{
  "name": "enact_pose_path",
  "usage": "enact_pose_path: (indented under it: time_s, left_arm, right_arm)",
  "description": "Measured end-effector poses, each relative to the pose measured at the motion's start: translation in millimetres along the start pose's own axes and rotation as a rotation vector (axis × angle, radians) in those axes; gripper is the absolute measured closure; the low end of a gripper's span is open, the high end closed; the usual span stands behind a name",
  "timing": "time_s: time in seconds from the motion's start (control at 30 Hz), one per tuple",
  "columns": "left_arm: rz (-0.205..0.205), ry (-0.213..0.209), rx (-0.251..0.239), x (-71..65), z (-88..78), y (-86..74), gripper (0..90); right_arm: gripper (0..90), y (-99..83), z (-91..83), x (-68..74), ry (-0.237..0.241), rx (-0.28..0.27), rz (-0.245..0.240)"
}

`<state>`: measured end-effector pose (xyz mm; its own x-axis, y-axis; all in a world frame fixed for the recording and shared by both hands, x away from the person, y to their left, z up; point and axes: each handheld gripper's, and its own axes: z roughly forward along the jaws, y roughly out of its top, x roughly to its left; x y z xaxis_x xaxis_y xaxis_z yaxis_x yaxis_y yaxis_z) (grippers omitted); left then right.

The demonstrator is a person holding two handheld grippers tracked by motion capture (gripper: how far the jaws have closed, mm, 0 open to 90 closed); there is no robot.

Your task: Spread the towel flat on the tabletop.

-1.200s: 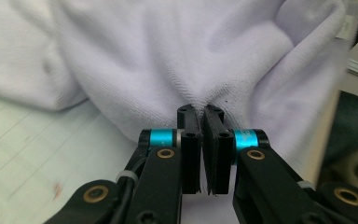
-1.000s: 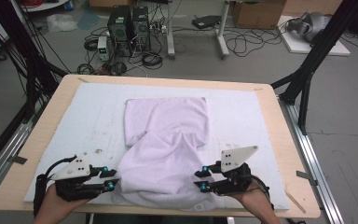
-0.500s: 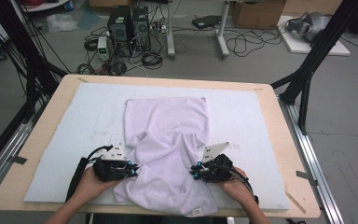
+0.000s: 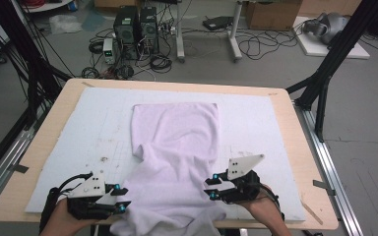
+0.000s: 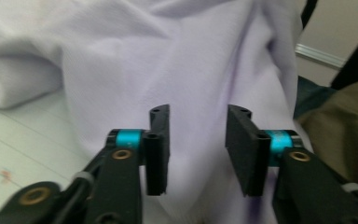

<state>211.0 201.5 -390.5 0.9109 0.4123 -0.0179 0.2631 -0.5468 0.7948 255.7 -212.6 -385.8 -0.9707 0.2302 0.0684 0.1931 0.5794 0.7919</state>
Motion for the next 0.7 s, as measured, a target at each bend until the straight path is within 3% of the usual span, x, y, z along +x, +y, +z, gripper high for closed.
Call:
enact_pose_path:
  time_s: [0.1,0.23,0.27,0.3,0.33,0.4,0.47,0.5,0.57,0.63,0.7]
  left_arm:
    - [-0.023,0.047,0.007,21.2,17.0,-0.2,53.0]
    - [-0.058,0.079,0.077,41.8,48.5,-7.0,55.3]
    - [-0.070,0.068,0.104,44.1,57.2,-10.0,58.9]
    - [-0.061,0.060,0.115,44.7,61.6,-12.1,68.2]
    - [-0.053,0.066,0.099,44.1,61.8,-13.0,72.2]
    - [-0.062,0.056,0.099,43.2,58.0,-12.0,84.1]
    - [-0.051,0.047,0.078,37.2,46.7,-11.9,85.0]
    - [-0.049,0.044,0.056,33.9,37.8,-12.2,84.9]
    - [-0.049,0.035,0.022,31.3,20.3,-13.5,81.4]
    - [-0.063,0.069,0.006,35.0,7.5,-14.3,67.8]
    - [-0.084,0.084,-0.006,42.6,3.5,-15.8,64.0]
  right_arm:
    - [58.7,-6.3,19.2,-14.5,-0.034,0.073,0.012]
    - [56.0,-16.7,46.4,-23.5,-0.042,0.157,0.013]
    - [57.0,-17.7,51.0,-23.4,-0.048,0.169,0.013]
    - [60.0,-18.0,55.3,-24.0,-0.050,0.175,0.003]
    - [65.6,-17.7,56.7,-24.2,-0.046,0.171,0.007]
    - [80.6,-17.8,57.4,-22.9,-0.011,0.167,0.011]
    - [82.0,-16.3,53.2,-19.3,0.041,0.145,0.007]
    - [80.8,-15.1,48.7,-18.2,0.044,0.117,-0.001]
    - [77.9,-12.4,29.8,-16.6,0.009,0.022,0.009]
    - [74.8,-12.4,19.0,-21.1,-0.050,0.026,0.020]
    - [73.5,-15.9,15.1,-30.8,-0.089,0.046,0.044]
